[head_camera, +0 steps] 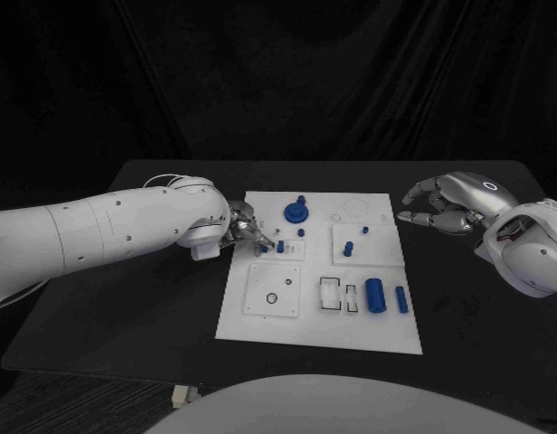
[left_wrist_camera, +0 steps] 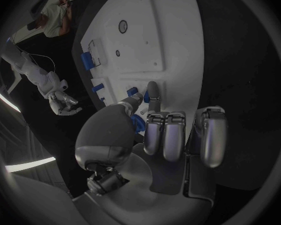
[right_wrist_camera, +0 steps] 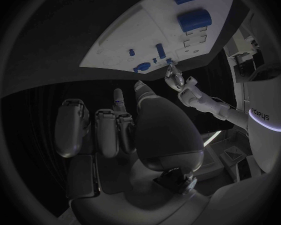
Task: Assemble the parts on the task board
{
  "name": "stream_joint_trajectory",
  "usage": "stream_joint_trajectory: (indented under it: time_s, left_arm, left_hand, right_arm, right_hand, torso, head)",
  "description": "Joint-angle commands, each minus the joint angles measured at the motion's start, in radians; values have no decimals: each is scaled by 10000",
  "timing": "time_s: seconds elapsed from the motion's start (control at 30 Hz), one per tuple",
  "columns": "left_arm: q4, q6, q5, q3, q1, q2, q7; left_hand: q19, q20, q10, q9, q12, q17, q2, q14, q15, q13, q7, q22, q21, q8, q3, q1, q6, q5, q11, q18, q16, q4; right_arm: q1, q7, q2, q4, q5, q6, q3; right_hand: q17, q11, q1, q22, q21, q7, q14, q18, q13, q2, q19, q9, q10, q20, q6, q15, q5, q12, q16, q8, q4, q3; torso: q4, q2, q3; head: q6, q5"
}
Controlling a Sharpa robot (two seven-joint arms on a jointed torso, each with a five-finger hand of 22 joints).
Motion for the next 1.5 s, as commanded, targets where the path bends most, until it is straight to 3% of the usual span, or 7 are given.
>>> stream_joint_trajectory:
  time_s: [0.03,0.73,1.1,1.23,1.37,1.4,1.5]
  left_arm:
    - [-13,210,-10,-11,-34,16,-32]
    - [125,-590,-10,-9,-35,-168,318]
    - [412,-4205,-10,-2,320,-678,4516]
    - [147,-5019,-212,-3,425,-658,6645]
    - [-171,-5191,-1401,-5,445,-508,7892]
    - [-228,-5191,-1754,-6,435,-467,8031]
    - [-410,-5028,-3113,-7,359,-306,8122]
  left_hand:
    - [279,54,1009,-39,35,2635,-5,1039,26,2626,26,2236,-61,-63,-273,-186,39,-168,-4,154,26,165]
    - [271,81,1009,-79,35,2635,-26,1039,56,2626,61,2229,-94,-98,-1973,-1084,91,-585,33,161,26,1454]
    - [521,67,1009,1622,35,2635,73,1039,97,2626,174,2357,294,926,-4113,-1513,-1240,-602,93,64,26,1686]
    - [83,386,887,1702,-96,2635,340,1039,574,2539,783,2187,-209,337,-4257,144,-3413,-490,633,162,26,1521]
    - [-1598,750,-1548,757,-2201,2018,579,-103,1066,1305,1250,1663,-1796,-128,-4409,2106,-5242,523,1069,470,-653,1626]
    - [-1650,776,-3455,454,-3897,770,669,-2204,1030,369,1114,1671,-1760,-207,-4189,2940,-5482,742,1024,476,-2125,1359]
    - [-2755,933,-8038,-622,-9200,-1135,739,-4264,1228,-2726,778,1309,-2836,-707,-3235,4789,-6281,734,1357,684,-4335,854]
  right_arm:
    - [-21,-145,-3,8,-22,20,7]
    - [-22,-146,-57,51,-22,-18,7]
    - [22,-7,-337,265,-22,-443,9]
    - [74,23,-433,360,-22,-591,9]
    - [91,45,-452,409,-22,-619,9]
    - [92,49,-446,411,-22,-617,9]
    - [94,62,-408,401,-22,-603,9]
  right_hand:
    - [1353,82,59,1818,-48,11,752,138,2635,44,48,-20,1064,56,51,75,60,25,-57,11,-65,-9]
    - [1341,85,134,1816,-61,14,749,140,2635,60,47,-38,1064,57,56,77,184,25,-65,1,-125,20]
    - [1352,86,134,1821,-47,15,752,136,2635,59,53,-39,1064,57,60,78,195,25,-57,1,-127,19]
    - [1361,88,131,1825,-33,16,754,133,2635,54,59,-39,1064,57,69,78,201,25,-50,5,-126,15]
    - [1368,89,128,1824,-39,16,755,134,2635,50,57,-39,1064,57,74,79,205,25,-45,7,-125,12]
    - [1368,89,128,1824,-39,16,755,134,2635,50,57,-39,1064,57,74,79,205,25,-45,7,-125,12]
    - [1368,89,128,1824,-39,16,755,134,2635,50,57,-39,1064,57,74,79,205,25,-45,7,-125,12]
  torso:
    - [0,-1,-1]
    - [0,1,0]
    - [-1,-2,-3]
    - [-5,-10,-2]
    - [-1,-19,9]
    - [0,-21,10]
    - [-12,-10,3]
  head:
    - [-2,-12]
    - [-2,9]
    - [-2,5]
    - [-2,-4]
    - [-2,-24]
    - [-2,-36]
    - [-2,-22]
